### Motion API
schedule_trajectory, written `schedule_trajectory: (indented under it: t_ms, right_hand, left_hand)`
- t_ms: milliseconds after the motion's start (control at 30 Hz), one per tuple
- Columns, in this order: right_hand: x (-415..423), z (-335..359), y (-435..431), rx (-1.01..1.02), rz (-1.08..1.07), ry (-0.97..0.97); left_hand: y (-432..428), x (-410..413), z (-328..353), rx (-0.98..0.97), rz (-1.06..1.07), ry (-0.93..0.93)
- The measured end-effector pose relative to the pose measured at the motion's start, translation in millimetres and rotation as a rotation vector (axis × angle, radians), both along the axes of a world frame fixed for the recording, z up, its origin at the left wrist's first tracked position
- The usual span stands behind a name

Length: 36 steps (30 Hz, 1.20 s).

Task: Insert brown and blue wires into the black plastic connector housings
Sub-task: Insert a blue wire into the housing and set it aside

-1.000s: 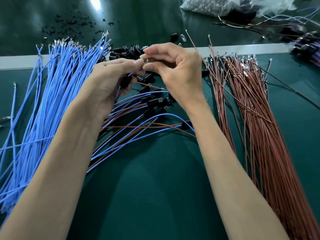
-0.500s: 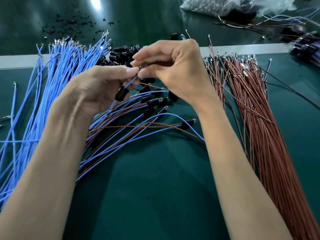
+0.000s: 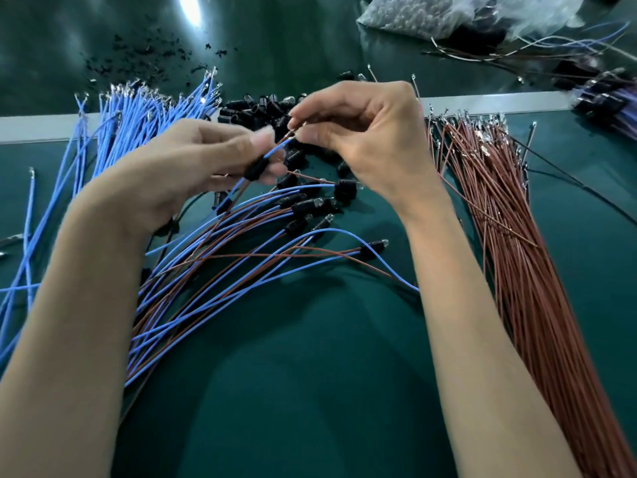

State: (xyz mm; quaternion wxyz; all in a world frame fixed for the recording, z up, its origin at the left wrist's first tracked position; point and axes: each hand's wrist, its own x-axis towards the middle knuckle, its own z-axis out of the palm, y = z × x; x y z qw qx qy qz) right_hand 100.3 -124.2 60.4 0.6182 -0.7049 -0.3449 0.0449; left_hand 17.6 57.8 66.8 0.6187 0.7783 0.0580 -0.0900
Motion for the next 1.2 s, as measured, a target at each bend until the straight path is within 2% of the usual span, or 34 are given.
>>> schedule_trajectory:
  t_ms: [67,133,367,467,633,833,1033,1200]
  right_hand:
    - [2,-1,-4,0.024,-0.019,0.015]
    - [3,-3,-6,0.033,-0.027,0.026]
    - [4,-6,-10,0.076,-0.045,0.032]
    - [5,-6,-11,0.082,-0.037,0.032]
    - [1,-5,-6,0.08,0.01,0.045]
    - [0,-4,-3,0.111,0.013,0.055]
    - [-4,-7,4,0.107,-0.009,0.08]
    - [-4,-3,6,0.099,0.026,0.127]
  left_hand:
    - [1,-2,0,0.126,-0.067,0.001]
    - [0,-3,2,0.171,-0.067,-0.005]
    - [11,-5,4,0.195,-0.059,-0.012]
    - [9,-7,4,0.267,-0.089,-0.081]
    - [-8,-4,9,0.21,-0.007,-0.231]
    - [-14,-3,7,0.095,0.061,-0.213]
    - [-7,-1,6,0.122,0.085,-0.212]
    - [-8,0,9,0.136,0.062,-0.296]
